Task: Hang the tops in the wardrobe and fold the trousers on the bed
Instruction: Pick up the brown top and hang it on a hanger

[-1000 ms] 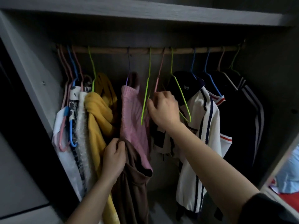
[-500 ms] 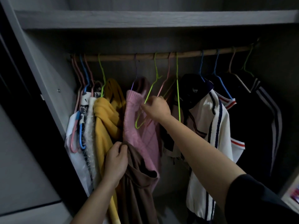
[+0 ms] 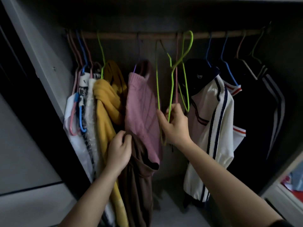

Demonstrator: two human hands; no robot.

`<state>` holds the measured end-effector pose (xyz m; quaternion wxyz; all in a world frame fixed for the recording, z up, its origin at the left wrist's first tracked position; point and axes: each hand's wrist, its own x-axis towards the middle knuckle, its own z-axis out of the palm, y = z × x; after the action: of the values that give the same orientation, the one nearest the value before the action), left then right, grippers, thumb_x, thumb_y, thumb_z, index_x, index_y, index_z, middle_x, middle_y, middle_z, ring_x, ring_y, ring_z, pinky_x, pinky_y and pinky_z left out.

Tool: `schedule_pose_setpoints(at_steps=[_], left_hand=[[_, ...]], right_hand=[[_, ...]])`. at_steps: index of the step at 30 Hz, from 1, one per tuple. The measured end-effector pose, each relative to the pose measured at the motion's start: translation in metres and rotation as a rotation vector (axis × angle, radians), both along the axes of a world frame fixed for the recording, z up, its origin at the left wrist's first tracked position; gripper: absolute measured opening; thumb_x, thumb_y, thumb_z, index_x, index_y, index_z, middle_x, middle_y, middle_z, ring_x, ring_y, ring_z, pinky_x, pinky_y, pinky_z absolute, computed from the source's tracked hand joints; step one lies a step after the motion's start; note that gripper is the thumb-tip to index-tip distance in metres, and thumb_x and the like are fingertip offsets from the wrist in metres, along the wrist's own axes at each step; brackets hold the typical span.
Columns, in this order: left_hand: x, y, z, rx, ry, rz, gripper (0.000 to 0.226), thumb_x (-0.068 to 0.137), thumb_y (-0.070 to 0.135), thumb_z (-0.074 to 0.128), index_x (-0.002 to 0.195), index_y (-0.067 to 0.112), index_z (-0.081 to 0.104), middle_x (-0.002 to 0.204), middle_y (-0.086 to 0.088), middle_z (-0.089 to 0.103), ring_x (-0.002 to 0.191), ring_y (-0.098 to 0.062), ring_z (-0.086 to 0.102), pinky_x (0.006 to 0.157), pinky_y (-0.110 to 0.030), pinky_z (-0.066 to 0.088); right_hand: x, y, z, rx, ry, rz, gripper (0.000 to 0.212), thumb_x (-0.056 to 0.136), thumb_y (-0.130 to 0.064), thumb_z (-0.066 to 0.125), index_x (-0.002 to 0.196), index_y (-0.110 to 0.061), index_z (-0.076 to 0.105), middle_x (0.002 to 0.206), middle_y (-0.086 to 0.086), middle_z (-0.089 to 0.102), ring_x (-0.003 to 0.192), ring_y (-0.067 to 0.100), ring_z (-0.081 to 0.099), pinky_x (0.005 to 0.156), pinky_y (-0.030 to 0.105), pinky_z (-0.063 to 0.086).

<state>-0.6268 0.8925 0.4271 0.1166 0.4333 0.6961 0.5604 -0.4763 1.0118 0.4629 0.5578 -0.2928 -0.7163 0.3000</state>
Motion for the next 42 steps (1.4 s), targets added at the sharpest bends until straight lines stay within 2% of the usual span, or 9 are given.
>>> schedule_pose_setpoints(at_steps=[6,12,15,18,22,27,30,33,42], left_hand=[[0.004,-0.008,-0.041,-0.027,0.013,0.014,0.014,0.1,0.029,0.05,0.093,0.019,0.057,0.087,0.003,0.062,0.082,-0.013,0.059,0.062,-0.022,0.04],[0.024,-0.007,-0.087,-0.094,0.212,-0.019,0.017,0.092,0.016,0.065,0.099,0.003,0.073,0.092,-0.017,0.065,0.089,-0.034,0.062,0.08,-0.035,0.045],[0.043,-0.008,-0.108,-0.136,0.279,-0.075,0.018,0.093,0.018,0.063,0.095,0.005,0.074,0.086,-0.02,0.068,0.084,-0.039,0.062,0.075,-0.043,0.049],[0.064,-0.015,-0.129,-0.23,0.286,-0.09,0.023,0.094,0.015,0.056,0.107,0.004,0.071,0.098,-0.023,0.07,0.092,-0.043,0.062,0.078,-0.044,0.049],[0.095,-0.028,-0.142,-0.334,0.187,-0.182,0.018,0.096,0.014,0.048,0.088,0.004,0.06,0.091,-0.024,0.065,0.088,-0.043,0.059,0.078,-0.047,0.048],[0.129,-0.039,-0.134,-0.349,0.153,-0.179,0.016,0.096,0.019,0.05,0.08,0.015,0.051,0.076,-0.008,0.059,0.081,-0.037,0.059,0.069,-0.038,0.04],[0.155,-0.042,-0.127,-0.346,0.155,-0.165,0.013,0.095,0.022,0.052,0.089,0.013,0.058,0.086,-0.006,0.066,0.087,-0.031,0.061,0.07,-0.033,0.039],[0.196,-0.05,-0.125,-0.347,0.171,-0.176,0.012,0.094,0.021,0.056,0.095,0.012,0.063,0.093,-0.007,0.069,0.09,-0.031,0.063,0.075,-0.036,0.046],[0.317,-0.084,-0.126,-0.367,0.203,-0.319,0.015,0.091,0.019,0.059,0.098,0.01,0.07,0.09,-0.006,0.072,0.088,-0.026,0.066,0.08,-0.038,0.051]], right_hand=[[0.044,-0.032,-0.07,-0.319,-0.18,0.101,0.023,0.089,-0.037,0.071,0.094,-0.022,0.055,0.069,0.004,0.062,0.06,0.019,0.062,0.063,0.041,0.053],[0.105,-0.078,-0.131,-0.382,-0.338,-0.167,0.033,0.098,-0.04,0.057,0.073,-0.019,0.064,0.052,-0.011,0.049,0.054,0.0,0.046,0.057,0.024,0.041],[0.143,-0.107,-0.148,-0.485,-0.338,-0.234,0.033,0.099,-0.035,0.055,0.08,-0.014,0.071,0.057,-0.001,0.059,0.059,0.007,0.053,0.061,0.036,0.046],[0.182,-0.144,-0.156,-0.448,-0.397,-0.271,0.025,0.095,-0.041,0.05,0.083,-0.028,0.067,0.067,0.0,0.064,0.059,0.007,0.053,0.059,0.025,0.044],[0.229,-0.185,-0.156,-0.393,-0.573,-0.263,0.025,0.09,-0.056,0.038,0.085,-0.047,0.06,0.063,-0.004,0.06,0.057,0.011,0.054,0.056,0.022,0.043],[0.271,-0.211,-0.145,-0.357,-0.614,-0.179,0.036,0.092,-0.069,0.039,0.081,-0.045,0.063,0.055,-0.01,0.056,0.05,0.013,0.051,0.052,0.026,0.043],[0.297,-0.229,-0.134,-0.353,-0.61,-0.157,0.027,0.095,-0.057,0.045,0.071,-0.052,0.058,0.073,-0.002,0.069,0.055,0.015,0.058,0.057,0.037,0.049],[0.337,-0.257,-0.13,-0.354,-0.628,-0.142,0.031,0.097,-0.053,0.047,0.069,-0.047,0.057,0.081,0.006,0.071,0.056,0.019,0.057,0.06,0.041,0.049],[0.402,-0.282,-0.164,-0.476,-0.665,-0.249,0.042,0.102,-0.046,0.046,0.073,-0.018,0.058,0.06,-0.002,0.056,0.061,0.019,0.056,0.057,0.033,0.04]])
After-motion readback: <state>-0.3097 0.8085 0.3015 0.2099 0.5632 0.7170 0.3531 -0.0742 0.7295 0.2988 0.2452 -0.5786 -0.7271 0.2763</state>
